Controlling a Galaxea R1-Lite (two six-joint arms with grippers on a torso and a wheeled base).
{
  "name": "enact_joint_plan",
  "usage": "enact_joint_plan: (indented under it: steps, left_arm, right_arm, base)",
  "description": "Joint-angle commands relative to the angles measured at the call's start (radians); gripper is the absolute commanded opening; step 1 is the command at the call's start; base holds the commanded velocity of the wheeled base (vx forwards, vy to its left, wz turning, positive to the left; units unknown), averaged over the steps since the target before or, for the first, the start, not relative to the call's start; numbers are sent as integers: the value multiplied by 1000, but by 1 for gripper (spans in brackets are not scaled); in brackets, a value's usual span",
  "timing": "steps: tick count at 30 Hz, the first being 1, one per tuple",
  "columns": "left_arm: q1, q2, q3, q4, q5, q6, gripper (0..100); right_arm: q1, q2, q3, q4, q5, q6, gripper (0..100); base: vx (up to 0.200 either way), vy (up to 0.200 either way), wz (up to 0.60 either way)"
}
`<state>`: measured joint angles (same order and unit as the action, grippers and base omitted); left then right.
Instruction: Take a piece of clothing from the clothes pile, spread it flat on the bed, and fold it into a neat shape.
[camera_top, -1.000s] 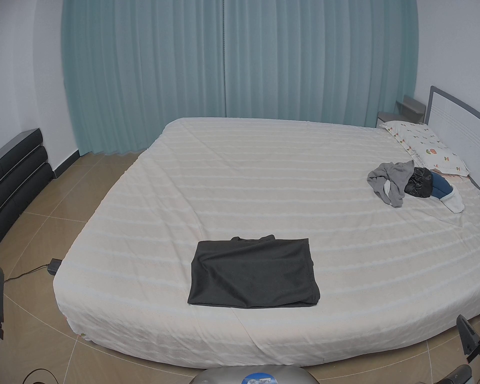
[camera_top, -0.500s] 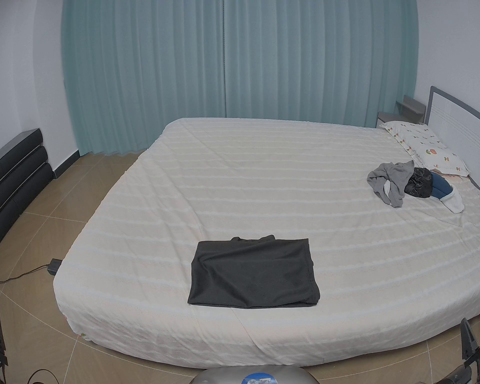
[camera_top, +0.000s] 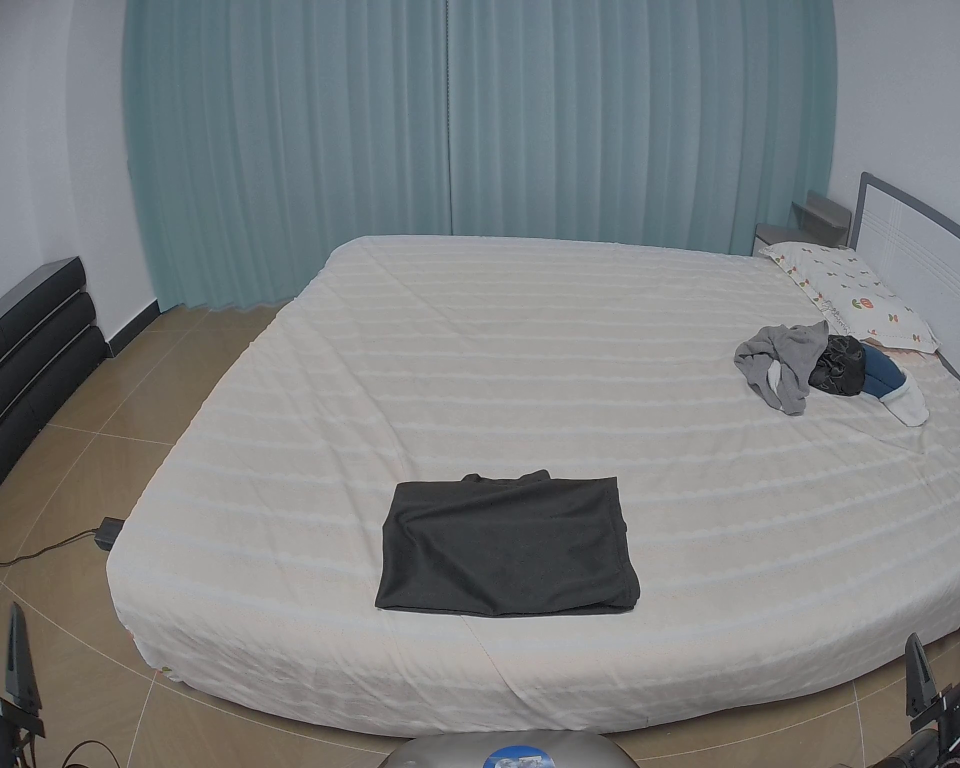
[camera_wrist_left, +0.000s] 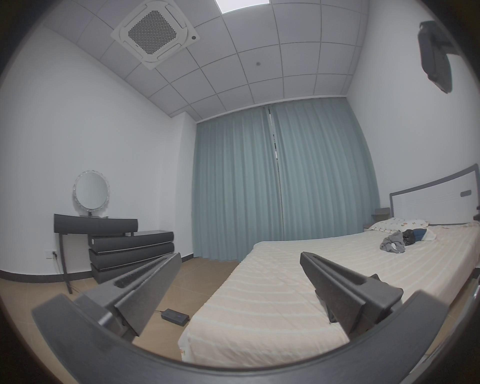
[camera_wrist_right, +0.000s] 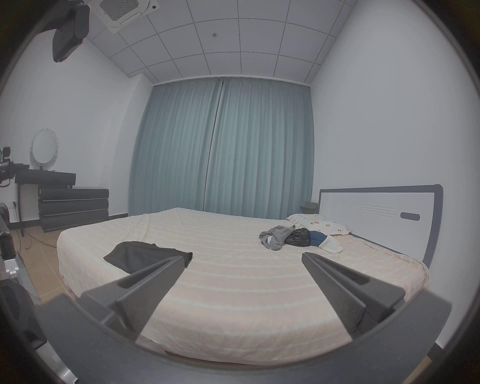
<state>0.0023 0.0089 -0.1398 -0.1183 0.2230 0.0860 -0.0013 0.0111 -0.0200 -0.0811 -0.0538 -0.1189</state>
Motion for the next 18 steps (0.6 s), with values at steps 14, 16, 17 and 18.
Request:
enact_joint_plan:
  steps: [14, 16, 17, 18]
  left_arm:
    - [1, -9, 138, 69, -183, -130, 100]
    - [1, -9, 138, 71, -194, -135, 100]
    - [1, -9, 137, 71, -198, -132, 100]
    - [1, -9, 137, 71, -205, -129, 100]
  right_arm:
    - [0, -11, 20, 7, -11, 12, 100]
    - [0, -11, 20, 9, -11, 7, 100]
    - [0, -11, 20, 11, -11, 8, 100]
    - [0, -11, 18, 17, -11, 10, 100]
  base:
    - [0, 0, 0]
    - [0, 0, 0]
    - [0, 0, 0]
    - [0, 0, 0]
